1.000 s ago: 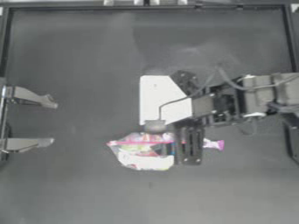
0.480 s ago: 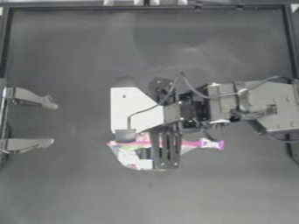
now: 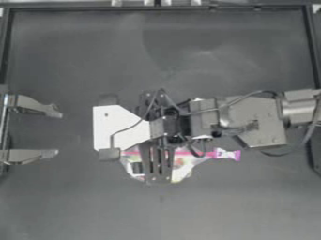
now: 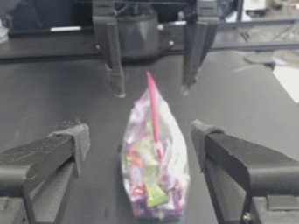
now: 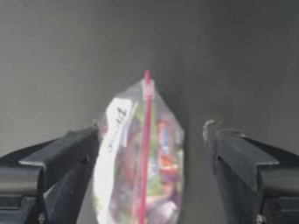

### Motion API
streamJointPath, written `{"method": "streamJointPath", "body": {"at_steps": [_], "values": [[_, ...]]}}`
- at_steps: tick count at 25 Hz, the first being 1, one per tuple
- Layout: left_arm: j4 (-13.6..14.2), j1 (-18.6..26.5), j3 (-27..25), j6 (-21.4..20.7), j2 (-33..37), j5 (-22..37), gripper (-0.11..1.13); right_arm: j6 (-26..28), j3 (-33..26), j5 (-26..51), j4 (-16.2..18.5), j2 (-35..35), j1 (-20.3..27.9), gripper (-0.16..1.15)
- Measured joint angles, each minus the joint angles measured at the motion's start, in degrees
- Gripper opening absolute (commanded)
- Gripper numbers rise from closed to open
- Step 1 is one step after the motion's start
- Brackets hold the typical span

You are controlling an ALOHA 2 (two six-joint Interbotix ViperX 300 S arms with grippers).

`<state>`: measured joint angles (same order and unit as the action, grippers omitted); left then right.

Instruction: Put candy in bag

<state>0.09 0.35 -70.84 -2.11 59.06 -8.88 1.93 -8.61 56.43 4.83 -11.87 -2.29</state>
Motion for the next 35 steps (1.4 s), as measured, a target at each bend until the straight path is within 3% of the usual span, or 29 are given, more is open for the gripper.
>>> {"method": "streamJointPath", "body": {"at_steps": [13, 27, 35], "values": [[-0.09, 0.0, -0.26, 0.0, 0.09, -0.09, 0.99, -2.64, -6.06, 3.78, -0.35, -5.98, 0.18, 0.98], [-0.09, 0.0, -0.35, 0.0, 0.09, -0.09, 0.99, -2.72, -6.59, 3.69, -0.35, -7.91, 0.18, 0.98], [-0.09, 0.0, -0.44, 0.0, 0.09, 0.0, 0.99, -2.9, -6.86, 2.99, -0.44, -8.53, 0.18, 0.83]]}}
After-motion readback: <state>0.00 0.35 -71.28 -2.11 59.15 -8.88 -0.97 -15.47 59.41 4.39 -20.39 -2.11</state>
